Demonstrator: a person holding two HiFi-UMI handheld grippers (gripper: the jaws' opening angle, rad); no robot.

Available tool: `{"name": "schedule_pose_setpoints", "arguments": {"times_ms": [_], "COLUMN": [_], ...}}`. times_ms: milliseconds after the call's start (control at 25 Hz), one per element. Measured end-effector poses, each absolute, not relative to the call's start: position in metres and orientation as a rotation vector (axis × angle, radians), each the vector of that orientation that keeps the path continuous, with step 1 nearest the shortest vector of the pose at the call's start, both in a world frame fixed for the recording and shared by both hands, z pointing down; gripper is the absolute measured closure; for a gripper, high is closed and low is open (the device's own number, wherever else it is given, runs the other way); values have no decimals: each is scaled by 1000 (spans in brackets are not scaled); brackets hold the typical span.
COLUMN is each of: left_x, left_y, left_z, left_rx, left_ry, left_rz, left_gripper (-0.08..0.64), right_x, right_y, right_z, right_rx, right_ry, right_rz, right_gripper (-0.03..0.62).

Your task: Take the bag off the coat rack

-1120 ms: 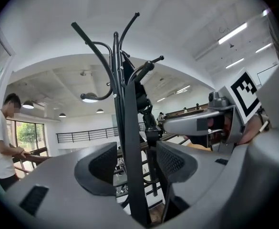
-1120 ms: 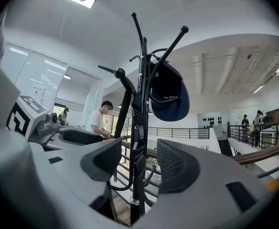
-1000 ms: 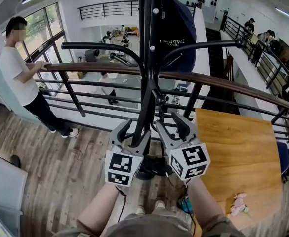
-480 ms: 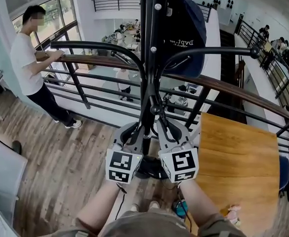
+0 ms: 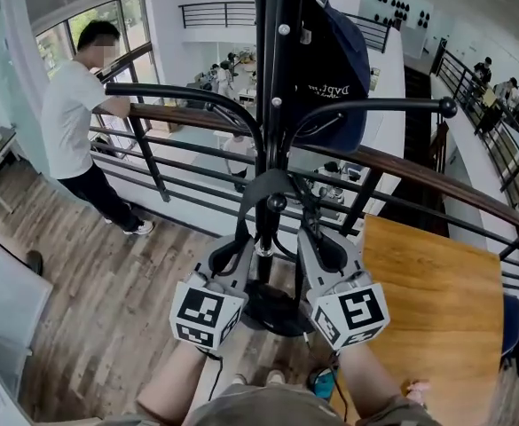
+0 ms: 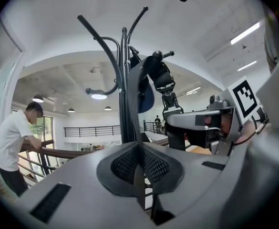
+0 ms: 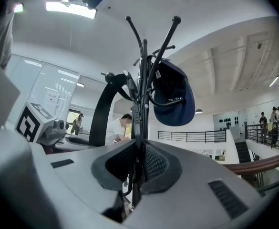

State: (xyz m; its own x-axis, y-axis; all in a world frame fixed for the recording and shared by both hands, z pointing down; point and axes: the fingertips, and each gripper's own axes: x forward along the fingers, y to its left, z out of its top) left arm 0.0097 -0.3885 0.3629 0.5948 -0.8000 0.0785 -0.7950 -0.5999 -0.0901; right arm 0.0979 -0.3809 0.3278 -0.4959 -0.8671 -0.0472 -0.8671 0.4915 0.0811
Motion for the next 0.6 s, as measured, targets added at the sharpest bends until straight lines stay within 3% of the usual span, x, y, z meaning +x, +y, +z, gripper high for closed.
{"name": "schedule_pose_setpoints", "arguments": {"times_ms": [600], "left_x": [-73], "left_y": [-314], "left_z": [262], "left_rx": [-2595], "left_ry": [1521], "left_rz": [31], "left_gripper": [543], "right_x": [44], "right_y": [-302], "right_z": [229], "right_rx": [-1219], "right_ry": [2759], "right_rz": [356], "right_gripper": [545]}}
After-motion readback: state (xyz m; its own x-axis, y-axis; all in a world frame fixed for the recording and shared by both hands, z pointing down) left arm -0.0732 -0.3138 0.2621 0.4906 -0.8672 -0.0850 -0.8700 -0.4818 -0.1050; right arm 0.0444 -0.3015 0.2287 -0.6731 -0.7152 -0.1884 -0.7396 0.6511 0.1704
